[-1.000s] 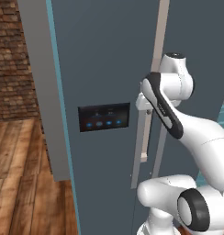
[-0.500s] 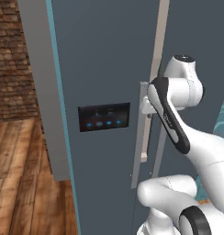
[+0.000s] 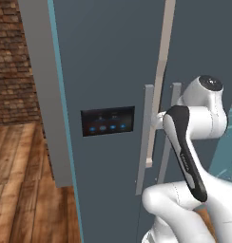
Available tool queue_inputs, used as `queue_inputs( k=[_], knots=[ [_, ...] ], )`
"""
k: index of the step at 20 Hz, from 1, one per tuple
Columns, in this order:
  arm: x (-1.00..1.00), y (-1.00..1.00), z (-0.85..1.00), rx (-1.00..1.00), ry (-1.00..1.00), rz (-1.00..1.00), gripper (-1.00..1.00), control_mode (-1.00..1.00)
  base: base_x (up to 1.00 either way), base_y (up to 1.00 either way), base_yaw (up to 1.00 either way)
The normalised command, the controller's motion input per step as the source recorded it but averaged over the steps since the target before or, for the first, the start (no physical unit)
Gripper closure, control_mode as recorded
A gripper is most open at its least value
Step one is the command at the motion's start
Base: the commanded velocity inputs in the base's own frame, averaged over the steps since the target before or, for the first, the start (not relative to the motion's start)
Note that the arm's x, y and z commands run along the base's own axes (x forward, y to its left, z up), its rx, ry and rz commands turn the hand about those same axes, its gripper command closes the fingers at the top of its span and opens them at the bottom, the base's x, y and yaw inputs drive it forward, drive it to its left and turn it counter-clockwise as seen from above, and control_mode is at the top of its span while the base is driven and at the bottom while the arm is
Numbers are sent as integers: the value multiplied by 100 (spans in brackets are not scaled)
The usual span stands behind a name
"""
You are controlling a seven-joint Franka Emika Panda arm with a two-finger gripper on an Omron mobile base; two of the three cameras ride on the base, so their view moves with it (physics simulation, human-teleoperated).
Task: Retrieve the peach and pear from the fridge and place them into the bowl on the dining table.
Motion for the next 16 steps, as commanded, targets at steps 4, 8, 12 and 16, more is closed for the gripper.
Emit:
queue_inputs(
  k=[4,8,12,16],
  knots=[
    [-11,0,-22,0,-34,0,-100,-100,0,0,0],
    [3,-1,-19,0,-18,0,-100,-100,0,0,0],
    [-27,-8,-9,0,-18,0,-100,-100,0,0,0],
    [-52,-18,0,0,-12,0,-100,-100,0,0,0]
  ],
)
